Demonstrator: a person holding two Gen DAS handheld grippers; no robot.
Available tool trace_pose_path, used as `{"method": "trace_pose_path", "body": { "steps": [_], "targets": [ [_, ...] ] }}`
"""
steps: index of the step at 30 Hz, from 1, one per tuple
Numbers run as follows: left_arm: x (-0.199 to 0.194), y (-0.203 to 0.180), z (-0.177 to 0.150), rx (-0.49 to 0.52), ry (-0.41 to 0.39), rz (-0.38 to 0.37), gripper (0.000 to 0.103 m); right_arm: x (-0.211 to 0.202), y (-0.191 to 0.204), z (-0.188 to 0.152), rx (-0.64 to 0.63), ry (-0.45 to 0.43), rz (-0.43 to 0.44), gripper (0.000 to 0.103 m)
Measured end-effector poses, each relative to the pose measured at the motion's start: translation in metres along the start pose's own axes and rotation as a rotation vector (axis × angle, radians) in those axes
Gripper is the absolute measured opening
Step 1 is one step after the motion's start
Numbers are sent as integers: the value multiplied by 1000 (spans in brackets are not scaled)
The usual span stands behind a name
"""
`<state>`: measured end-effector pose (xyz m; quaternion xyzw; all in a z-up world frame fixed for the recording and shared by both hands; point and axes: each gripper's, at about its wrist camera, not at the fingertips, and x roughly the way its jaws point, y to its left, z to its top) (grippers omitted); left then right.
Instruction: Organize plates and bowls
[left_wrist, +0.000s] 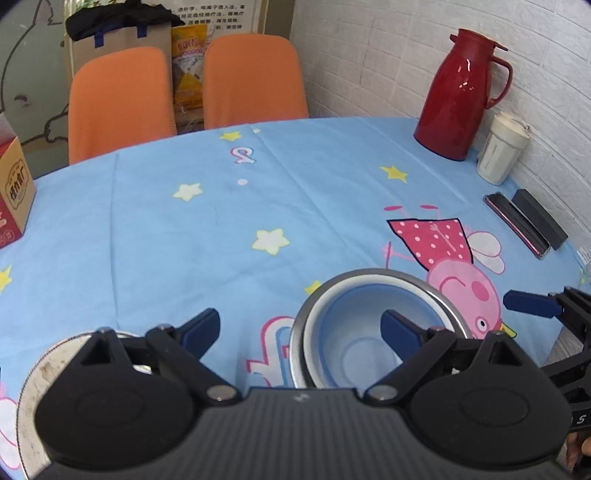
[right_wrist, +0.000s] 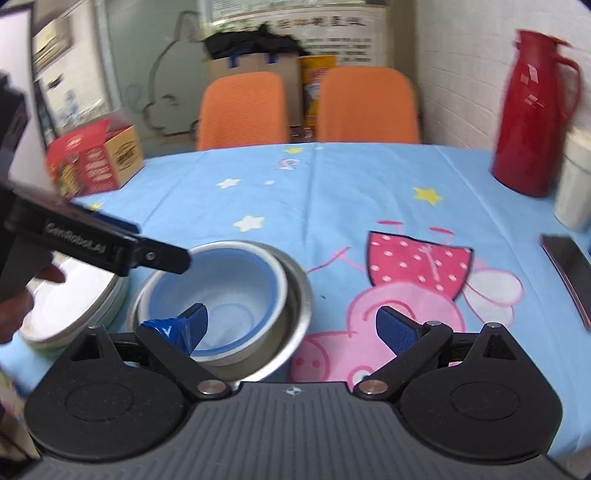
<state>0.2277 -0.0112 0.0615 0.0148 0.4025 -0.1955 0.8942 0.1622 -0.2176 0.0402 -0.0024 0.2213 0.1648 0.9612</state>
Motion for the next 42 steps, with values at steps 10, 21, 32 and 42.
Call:
{"method": "trace_pose_path", "body": {
  "steps": [10,21,32,42],
  "targets": [
    [1,-6,-2,-32,-57,137,95,3,5,-5,97,-56,-16,86],
    [41,12,21,92,201,-100,95,32,6,-5,105,43,16,86],
    [91,13,36,210,380,-214,95,62,20,-7,83,123,0,87],
    [89,5,25,306,326,-196,95,62,41,-21,56,68,-131,89]
  ]
}}
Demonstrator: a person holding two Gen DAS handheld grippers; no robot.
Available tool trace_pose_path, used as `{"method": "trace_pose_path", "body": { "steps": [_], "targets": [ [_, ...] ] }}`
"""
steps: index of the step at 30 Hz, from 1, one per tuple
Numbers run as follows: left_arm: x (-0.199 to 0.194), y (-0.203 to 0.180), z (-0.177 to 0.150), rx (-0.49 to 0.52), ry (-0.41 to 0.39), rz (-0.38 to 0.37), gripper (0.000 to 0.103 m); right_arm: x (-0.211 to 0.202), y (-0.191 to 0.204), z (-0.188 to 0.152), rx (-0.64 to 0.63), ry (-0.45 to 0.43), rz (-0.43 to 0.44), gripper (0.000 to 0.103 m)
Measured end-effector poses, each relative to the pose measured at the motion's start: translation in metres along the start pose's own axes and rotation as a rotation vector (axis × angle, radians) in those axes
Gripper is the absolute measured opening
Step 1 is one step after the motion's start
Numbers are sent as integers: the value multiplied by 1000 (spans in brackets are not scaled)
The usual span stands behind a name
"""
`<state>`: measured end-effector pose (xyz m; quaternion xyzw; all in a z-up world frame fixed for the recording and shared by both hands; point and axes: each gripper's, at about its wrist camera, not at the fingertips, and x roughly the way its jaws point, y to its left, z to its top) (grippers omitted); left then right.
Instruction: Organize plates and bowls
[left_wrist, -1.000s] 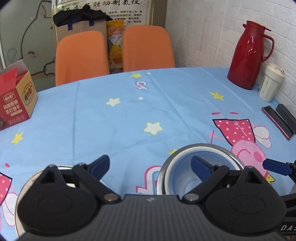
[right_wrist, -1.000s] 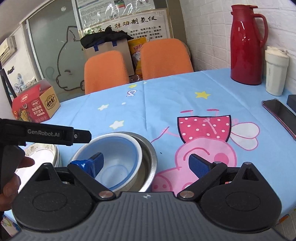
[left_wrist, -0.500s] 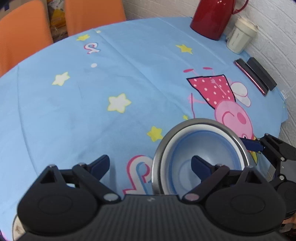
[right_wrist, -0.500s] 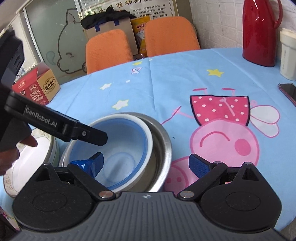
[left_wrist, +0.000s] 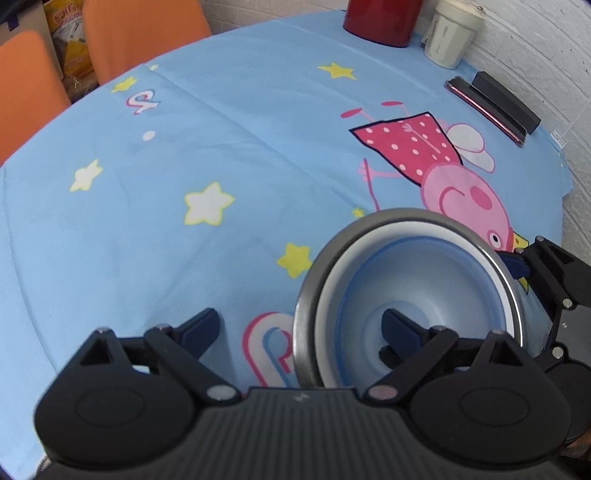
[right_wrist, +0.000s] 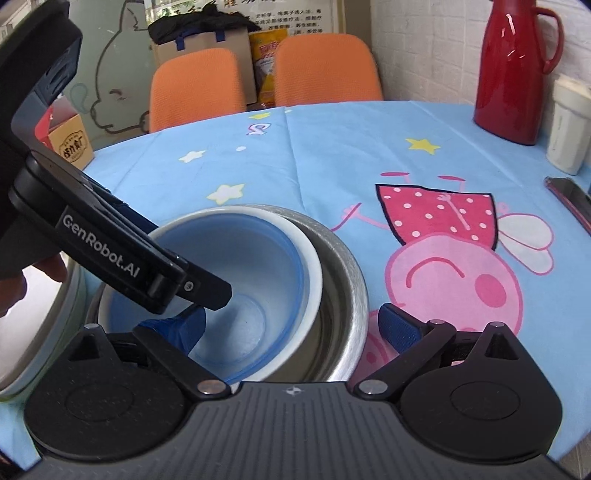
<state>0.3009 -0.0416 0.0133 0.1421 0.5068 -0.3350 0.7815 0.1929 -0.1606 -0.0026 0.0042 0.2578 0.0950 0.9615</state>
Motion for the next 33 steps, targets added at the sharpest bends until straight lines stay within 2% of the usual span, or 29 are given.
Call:
{"method": "trace_pose_path", "body": {
  "steps": [4,10,14,16,18,19,24,28,33],
  "targets": [
    [1,-4,-1,14,-4,16,95,-1,2,4,11,31,-17,89],
    [0,-7,-6,25,-20,31,93,-6,-2,4,9,48,46,83],
    [-6,-7,-7,20,-31,15,75,-11,-9,3,2,40,69,74],
    [-7,-9,-8,26,-36,8,69,-13,-8,4,-5,40,70,58],
    [-10,-14,-9,27,-41,-7,52,-13,-3,4,-12,36,82,50],
    [-11,-16,-9,30,-42,-14,49,-13,1,3,-22,33,67,49],
    [-11,-21,-8,-15,-38,-4,46,-13,4,2,-17,20,59,48],
    [-12,-21,1,-68,-32,-5,46,-15,10,5,-18,27,7,48],
    [-25,-31,16,-55,-71,-14,46,-30,3,16,10,-23,-6,49]
  ]
}}
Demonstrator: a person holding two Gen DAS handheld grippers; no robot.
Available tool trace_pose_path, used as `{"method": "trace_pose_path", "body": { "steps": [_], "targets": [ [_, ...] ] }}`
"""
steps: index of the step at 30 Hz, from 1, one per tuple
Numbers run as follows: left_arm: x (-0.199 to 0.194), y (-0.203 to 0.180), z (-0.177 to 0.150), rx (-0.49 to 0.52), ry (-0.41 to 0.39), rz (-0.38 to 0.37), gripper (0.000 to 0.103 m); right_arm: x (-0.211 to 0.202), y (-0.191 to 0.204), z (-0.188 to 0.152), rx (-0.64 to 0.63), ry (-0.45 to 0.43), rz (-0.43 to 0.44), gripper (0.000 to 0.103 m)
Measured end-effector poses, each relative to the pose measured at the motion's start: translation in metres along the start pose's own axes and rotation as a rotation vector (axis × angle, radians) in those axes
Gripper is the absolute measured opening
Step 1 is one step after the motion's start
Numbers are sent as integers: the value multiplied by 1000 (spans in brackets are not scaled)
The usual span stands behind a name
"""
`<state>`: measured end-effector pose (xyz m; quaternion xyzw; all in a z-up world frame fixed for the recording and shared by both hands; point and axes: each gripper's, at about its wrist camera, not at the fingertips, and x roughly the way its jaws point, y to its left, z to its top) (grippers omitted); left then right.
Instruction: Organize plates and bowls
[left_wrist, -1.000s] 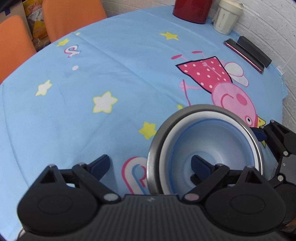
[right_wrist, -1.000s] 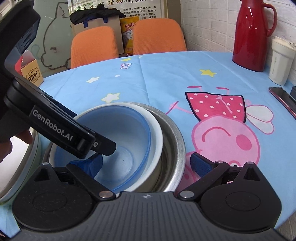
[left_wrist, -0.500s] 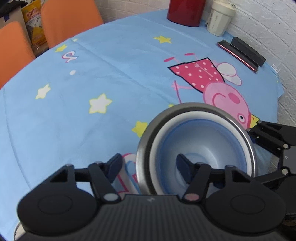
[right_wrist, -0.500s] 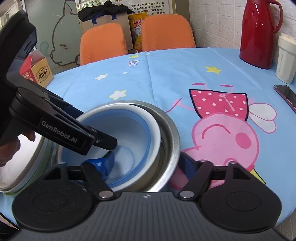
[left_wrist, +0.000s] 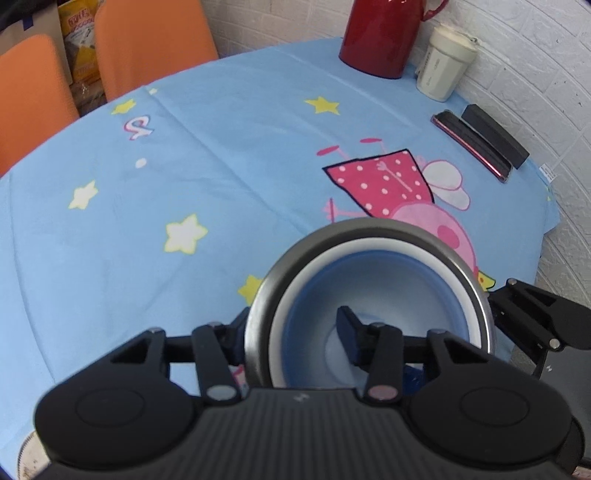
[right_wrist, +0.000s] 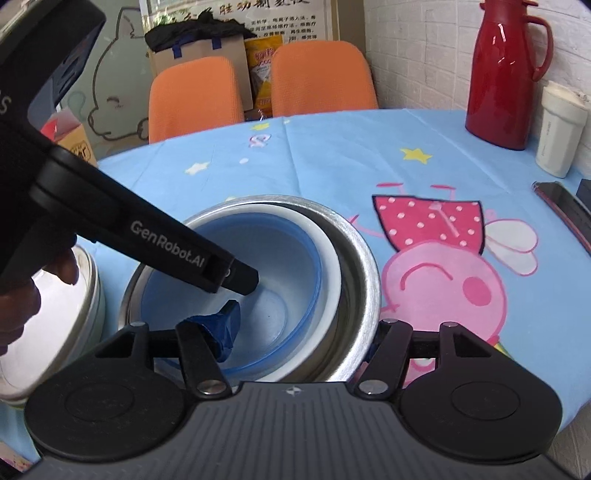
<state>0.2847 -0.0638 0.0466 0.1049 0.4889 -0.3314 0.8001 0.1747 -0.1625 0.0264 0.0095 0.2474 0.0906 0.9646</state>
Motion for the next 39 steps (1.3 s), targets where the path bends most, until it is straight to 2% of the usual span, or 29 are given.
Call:
{"method": "trace_pose_path", "body": {
  "steps": [5,7,12,18,23,29,34,39],
  "targets": [
    [-13,-9,17,-10,-39,-9,46,-16,-6,13,-6,-73,-26,49],
    [-18,-14,19,2,-50,2,40,-18,-8,14,-7,-79,-18,49],
    [-27,-14,14,-14,-59,13,41,-24,-7,16,6,-94,1,49],
    [-60,-4,-1,-50,-125,72,40,-32,13,19,-40,-127,44,50],
    [-85,14,-23,-98,-142,100,41,-37,36,22,-69,-143,93,51],
    [-129,49,-65,-179,-184,188,41,-43,84,21,-141,-165,188,52],
    [-152,90,-110,-287,-161,267,41,-33,130,14,-191,-125,316,52],
    [-149,113,-142,-369,-123,269,42,-23,159,3,-228,-65,386,53]
  ]
}}
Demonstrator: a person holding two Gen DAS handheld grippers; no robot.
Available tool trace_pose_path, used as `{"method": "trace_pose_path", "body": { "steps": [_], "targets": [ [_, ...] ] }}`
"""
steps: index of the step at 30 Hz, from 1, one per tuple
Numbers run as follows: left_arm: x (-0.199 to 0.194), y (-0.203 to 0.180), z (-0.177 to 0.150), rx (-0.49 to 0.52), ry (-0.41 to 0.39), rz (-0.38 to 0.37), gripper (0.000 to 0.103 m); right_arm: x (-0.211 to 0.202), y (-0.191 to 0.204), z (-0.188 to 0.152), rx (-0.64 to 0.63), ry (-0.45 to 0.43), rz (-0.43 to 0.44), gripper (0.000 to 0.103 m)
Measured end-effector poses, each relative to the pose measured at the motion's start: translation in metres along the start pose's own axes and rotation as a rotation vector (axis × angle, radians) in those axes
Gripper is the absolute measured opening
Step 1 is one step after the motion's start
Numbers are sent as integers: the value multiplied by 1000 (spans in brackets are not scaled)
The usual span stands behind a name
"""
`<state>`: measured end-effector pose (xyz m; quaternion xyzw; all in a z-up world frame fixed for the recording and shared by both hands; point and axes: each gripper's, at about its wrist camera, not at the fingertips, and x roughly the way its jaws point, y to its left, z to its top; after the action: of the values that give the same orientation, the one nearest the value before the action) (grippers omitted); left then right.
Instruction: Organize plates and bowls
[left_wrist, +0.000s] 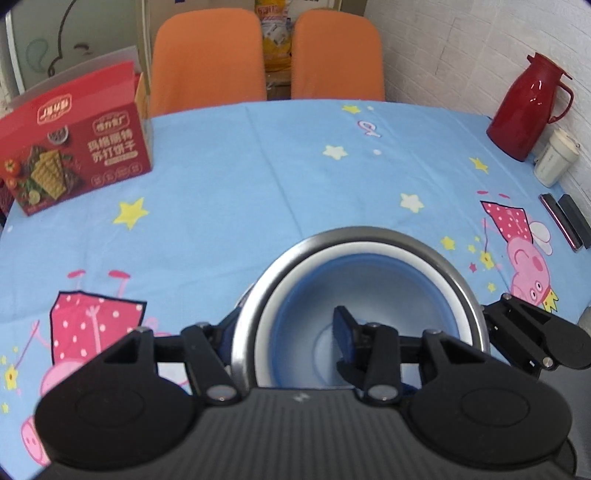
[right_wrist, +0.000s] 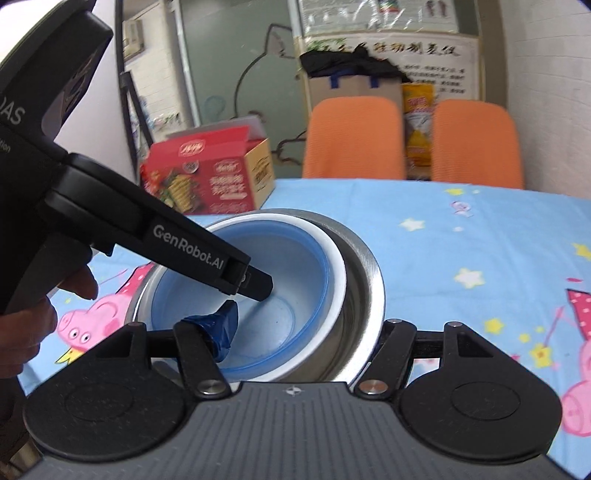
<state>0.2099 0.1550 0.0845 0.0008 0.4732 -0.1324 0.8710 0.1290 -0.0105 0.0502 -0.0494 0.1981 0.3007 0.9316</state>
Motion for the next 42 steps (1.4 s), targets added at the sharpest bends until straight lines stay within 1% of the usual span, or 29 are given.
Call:
{"method": "trace_pose_path", "body": {
  "steps": [4,8,10,14,16,17,18,22,24,28,30,32,36,38,39,40,42],
  "targets": [
    [15,6,-12,-23,33,-13,42,10,2,-8,2,43,-7,53],
    [27,7,-17,-29,45,-15,42,18,0,-16,5,72,1,53],
    [30,7,-18,-33,43,-25,41,18,2,-22,5,78,-3,53],
    [35,0,-20,-1,27,-11,41,22,-3,-25,21,87,-7,53],
    [36,-2,-21,19,15,-12,48,25,-6,-27,25,101,-5,54],
    [35,-2,-22,24,5,-10,70,24,-7,-27,25,95,1,54],
    [33,-2,-22,28,-13,-11,84,25,-7,-27,23,97,2,53],
    [14,-3,-21,38,-124,26,89,25,-11,-24,39,97,-2,52],
    [3,0,-19,23,-156,24,92,21,-14,-23,65,87,-15,52],
    [-14,6,-16,-31,-209,36,94,0,-29,-15,137,4,-42,53],
    [-21,6,-16,-71,-232,58,95,-12,-35,-10,139,-46,-65,53],
    [-29,4,-20,-112,-266,81,95,-21,-41,-6,136,-74,-86,54],
    [-40,-9,-36,-186,-344,164,95,-33,-59,-9,154,-123,-95,55],
    [-45,-20,-49,-240,-398,205,95,-39,-69,-20,169,-184,-98,55],
    [-46,-27,-56,-258,-406,231,95,-39,-73,-25,196,-187,-123,55],
    [-48,-35,-62,-254,-407,255,95,-39,-77,-28,227,-169,-140,56],
    [-52,-52,-78,-223,-420,300,95,-44,-85,-34,265,-144,-121,56]
  ]
}}
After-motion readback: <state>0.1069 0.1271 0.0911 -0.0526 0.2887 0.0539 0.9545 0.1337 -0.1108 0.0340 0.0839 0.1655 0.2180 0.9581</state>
